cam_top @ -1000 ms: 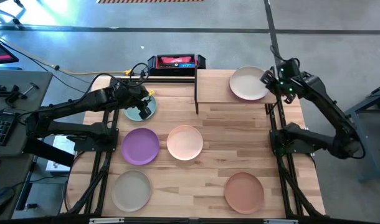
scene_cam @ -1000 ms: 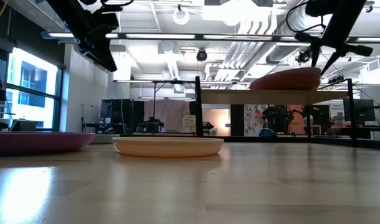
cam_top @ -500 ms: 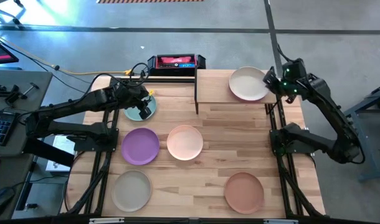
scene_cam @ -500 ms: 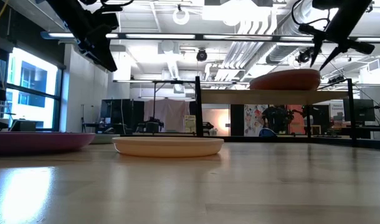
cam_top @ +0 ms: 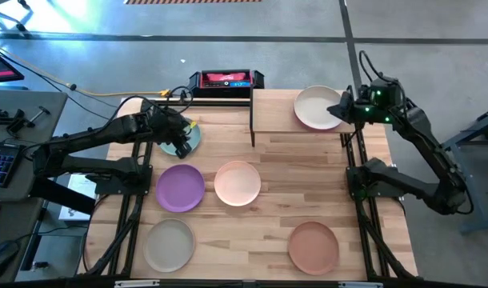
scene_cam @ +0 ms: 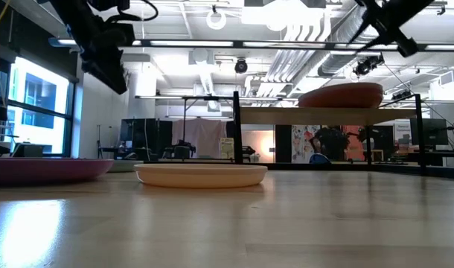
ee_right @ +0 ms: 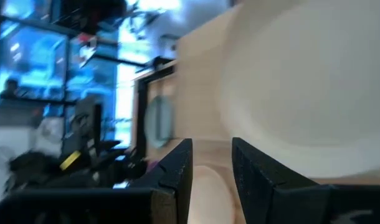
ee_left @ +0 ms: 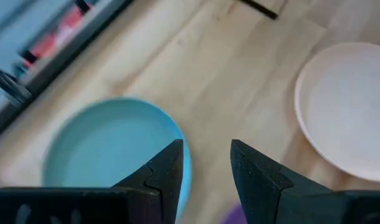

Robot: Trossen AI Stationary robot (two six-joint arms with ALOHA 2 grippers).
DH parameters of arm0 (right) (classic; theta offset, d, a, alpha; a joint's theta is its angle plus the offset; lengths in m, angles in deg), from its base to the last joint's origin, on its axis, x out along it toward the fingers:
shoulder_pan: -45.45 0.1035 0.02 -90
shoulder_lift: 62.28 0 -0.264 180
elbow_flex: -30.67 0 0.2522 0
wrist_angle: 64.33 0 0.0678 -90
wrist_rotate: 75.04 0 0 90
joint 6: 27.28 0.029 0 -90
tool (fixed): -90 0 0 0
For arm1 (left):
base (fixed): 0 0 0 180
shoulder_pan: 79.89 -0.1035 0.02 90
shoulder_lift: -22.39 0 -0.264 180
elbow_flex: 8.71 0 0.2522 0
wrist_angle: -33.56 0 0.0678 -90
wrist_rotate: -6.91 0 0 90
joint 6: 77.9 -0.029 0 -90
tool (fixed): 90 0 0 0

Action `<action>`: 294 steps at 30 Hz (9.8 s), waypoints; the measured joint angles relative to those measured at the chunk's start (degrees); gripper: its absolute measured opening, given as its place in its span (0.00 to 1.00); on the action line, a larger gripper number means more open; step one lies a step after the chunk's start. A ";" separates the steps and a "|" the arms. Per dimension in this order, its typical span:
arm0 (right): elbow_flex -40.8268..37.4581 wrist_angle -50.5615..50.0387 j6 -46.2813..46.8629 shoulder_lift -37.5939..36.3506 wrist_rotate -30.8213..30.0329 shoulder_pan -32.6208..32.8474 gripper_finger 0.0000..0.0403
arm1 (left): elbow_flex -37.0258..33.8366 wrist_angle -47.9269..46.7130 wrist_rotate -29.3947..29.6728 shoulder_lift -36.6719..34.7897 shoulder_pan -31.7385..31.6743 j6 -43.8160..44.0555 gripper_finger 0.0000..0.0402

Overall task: Place and stack plates onto a shelf
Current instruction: Stack the purple plate on top of the white plate on the shelf

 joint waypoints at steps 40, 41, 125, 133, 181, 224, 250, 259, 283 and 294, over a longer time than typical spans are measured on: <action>0.00 10.71 -15.67 10.08 -1.05 30.35 0.22 | -6.88 -12.22 -3.79 0.75 14.03 0.40 0.31; 0.00 10.77 -15.82 10.08 -1.52 30.35 0.22 | -6.88 -12.05 -4.24 0.92 14.05 0.28 0.31; 0.00 11.05 -16.25 10.05 -3.34 30.32 0.22 | -6.77 8.62 -3.77 31.72 14.05 -20.70 0.12; 0.00 11.05 -16.46 10.05 -3.34 30.31 0.22 | -6.65 8.33 -6.26 31.65 14.02 -20.65 0.05; -0.02 10.01 -15.41 10.05 -3.38 30.31 0.22 | 1.11 -5.46 -8.40 20.05 13.97 -12.59 0.00; -0.02 38.65 -4.57 20.55 -7.77 44.20 0.33 | 25.51 -11.34 -2.84 20.03 9.21 -4.83 0.00; 0.21 43.13 4.75 36.17 -33.84 58.80 0.33 | 25.51 -18.39 -1.77 20.03 10.71 0.93 0.00; 9.66 39.36 4.29 44.99 -34.21 58.87 0.33 | 25.51 -18.44 -1.13 20.03 13.60 3.01 0.00; 34.84 13.43 -2.54 60.33 -38.47 58.69 0.33 | 25.51 -18.17 -0.17 20.13 14.20 3.84 0.00; 34.84 11.37 -1.79 60.33 -39.32 58.69 0.29 | 25.51 -16.68 1.07 20.13 14.20 6.46 0.00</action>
